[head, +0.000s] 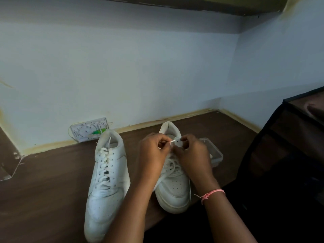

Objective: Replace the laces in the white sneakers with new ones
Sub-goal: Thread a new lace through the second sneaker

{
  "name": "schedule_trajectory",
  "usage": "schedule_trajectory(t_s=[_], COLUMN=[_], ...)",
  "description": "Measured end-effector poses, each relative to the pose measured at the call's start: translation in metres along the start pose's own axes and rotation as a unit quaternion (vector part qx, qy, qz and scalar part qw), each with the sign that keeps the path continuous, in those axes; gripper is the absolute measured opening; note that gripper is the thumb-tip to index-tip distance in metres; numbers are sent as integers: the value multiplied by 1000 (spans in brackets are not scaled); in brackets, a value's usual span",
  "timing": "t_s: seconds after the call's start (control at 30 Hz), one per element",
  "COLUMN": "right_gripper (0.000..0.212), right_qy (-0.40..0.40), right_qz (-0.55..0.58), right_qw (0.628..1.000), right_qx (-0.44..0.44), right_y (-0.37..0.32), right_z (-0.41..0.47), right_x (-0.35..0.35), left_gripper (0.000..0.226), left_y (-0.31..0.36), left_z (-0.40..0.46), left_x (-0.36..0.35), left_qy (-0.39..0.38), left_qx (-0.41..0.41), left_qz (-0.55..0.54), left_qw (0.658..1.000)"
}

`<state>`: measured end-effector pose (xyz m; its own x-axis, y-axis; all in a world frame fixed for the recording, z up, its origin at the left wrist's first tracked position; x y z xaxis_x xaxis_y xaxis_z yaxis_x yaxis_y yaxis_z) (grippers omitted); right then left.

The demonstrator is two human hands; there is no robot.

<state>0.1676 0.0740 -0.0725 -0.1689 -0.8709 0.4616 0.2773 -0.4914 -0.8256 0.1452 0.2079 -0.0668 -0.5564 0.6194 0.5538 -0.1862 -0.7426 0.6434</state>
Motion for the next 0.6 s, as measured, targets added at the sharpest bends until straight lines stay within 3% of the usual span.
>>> schedule_trajectory(t_s=[0.2,0.4,0.6], right_gripper=[27,24,25], right_qy=[40,33,32], right_qz=[-24,4,6], right_qw=[997,998,998], right_qx=[63,51,50], right_y=[2,5,8], right_z=[0,3,3], right_x=[-9,-7,-3], left_gripper=[10,7,11], left_y=[-7,-6,-13], left_z=[1,19,25], left_x=[-14,-15,-16], left_qy=[12,-39,-87], left_qx=[2,20,-12], left_qz=[45,81,40], left_qw=[999,996,995])
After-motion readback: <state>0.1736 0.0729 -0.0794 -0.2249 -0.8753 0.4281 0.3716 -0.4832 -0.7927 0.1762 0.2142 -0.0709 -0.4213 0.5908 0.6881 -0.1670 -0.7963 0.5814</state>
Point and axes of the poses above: each hand's wrist, its own z-axis towards the middle knuckle, its own x-axis out of the back of the hand, y = z × x, the point moved 2 cm from there along z, towards the middle knuckle, and after that the axes turned 13 degrees about z, right-handed, at the moved point
